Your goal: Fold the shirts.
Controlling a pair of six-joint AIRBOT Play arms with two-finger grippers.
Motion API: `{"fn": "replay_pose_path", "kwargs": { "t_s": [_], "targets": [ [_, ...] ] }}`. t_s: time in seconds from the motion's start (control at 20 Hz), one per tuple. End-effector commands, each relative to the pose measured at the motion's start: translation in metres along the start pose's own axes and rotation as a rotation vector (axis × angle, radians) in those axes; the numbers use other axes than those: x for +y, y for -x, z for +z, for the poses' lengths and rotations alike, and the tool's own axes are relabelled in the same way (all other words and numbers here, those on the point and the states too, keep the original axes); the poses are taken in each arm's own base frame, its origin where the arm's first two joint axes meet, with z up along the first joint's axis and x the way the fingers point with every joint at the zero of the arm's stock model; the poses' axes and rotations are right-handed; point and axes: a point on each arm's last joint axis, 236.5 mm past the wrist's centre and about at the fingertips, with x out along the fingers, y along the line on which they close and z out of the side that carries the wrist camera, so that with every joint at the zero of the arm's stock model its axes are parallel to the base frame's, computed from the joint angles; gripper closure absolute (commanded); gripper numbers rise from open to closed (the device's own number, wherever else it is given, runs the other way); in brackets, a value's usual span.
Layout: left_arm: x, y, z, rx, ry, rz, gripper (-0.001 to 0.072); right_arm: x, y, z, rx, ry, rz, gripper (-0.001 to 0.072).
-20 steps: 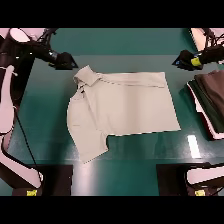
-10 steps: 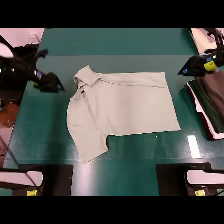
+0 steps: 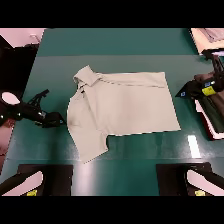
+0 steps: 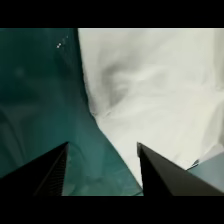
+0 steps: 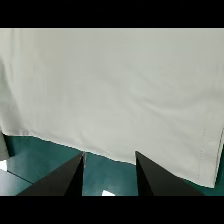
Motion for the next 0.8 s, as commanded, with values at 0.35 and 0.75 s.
{"fn": "replay_pose_path", "kwargs": {
  "t_s": [0.35, 0.75],
  "targets": [
    [0.0, -0.028, 0.006, -0.087, 0.089, -0.07, 0.0204, -0.001, -0.007, -0.017, -0.019, -0.015, -0.004, 0.035],
    [-0.007, -0.034, 0.004, -0.067, 0.104, -0.116, 0.0206, -0.003, -0.007, -0.017, -0.02, -0.015, -0.01, 0.035]
  ]
}}
